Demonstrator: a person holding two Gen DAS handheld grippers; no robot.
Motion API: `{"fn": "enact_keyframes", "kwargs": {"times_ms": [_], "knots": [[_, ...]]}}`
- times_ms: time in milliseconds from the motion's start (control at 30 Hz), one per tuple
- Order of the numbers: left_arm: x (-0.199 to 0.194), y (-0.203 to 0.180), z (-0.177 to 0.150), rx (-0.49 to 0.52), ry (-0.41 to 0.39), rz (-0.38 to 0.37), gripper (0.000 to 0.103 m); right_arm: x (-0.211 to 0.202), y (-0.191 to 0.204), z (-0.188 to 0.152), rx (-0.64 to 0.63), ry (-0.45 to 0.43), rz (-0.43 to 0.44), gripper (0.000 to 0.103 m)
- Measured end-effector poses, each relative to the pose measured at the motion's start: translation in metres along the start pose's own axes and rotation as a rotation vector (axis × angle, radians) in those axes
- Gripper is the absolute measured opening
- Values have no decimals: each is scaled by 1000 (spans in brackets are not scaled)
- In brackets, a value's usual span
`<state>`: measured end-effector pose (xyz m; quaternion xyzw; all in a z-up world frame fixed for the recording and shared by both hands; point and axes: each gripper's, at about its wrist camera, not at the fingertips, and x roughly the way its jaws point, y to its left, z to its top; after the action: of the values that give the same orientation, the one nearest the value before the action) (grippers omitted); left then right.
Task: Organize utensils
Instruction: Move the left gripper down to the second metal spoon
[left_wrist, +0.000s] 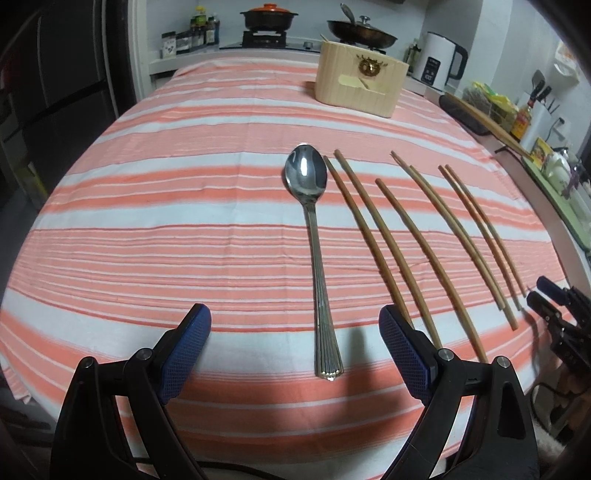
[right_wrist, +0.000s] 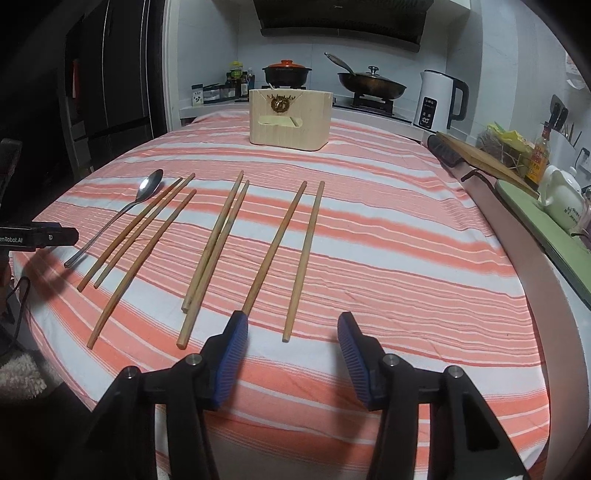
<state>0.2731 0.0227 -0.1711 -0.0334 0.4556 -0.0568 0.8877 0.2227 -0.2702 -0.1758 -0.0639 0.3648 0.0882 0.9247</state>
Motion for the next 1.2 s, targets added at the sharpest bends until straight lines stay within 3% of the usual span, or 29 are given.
{"fn": "enact_keyframes", "kwargs": {"times_ms": [100,200,433,700,1200], "knots": [[3,1,3,-2,6,6,93,4,3,-2,-8,16,-5,43],[7,0,8,3,14,19,93,7,3,-4,-4,33,-2,34],[22,-1,22,9,19,32,93,13,2,-4,14,41,3,28],[45,-1,41,16,30,42,86,15,3,-2,17,35,-13,28],[85,-8,80,64,-8,97,88,19,2,0,16,21,-19,27]]}}
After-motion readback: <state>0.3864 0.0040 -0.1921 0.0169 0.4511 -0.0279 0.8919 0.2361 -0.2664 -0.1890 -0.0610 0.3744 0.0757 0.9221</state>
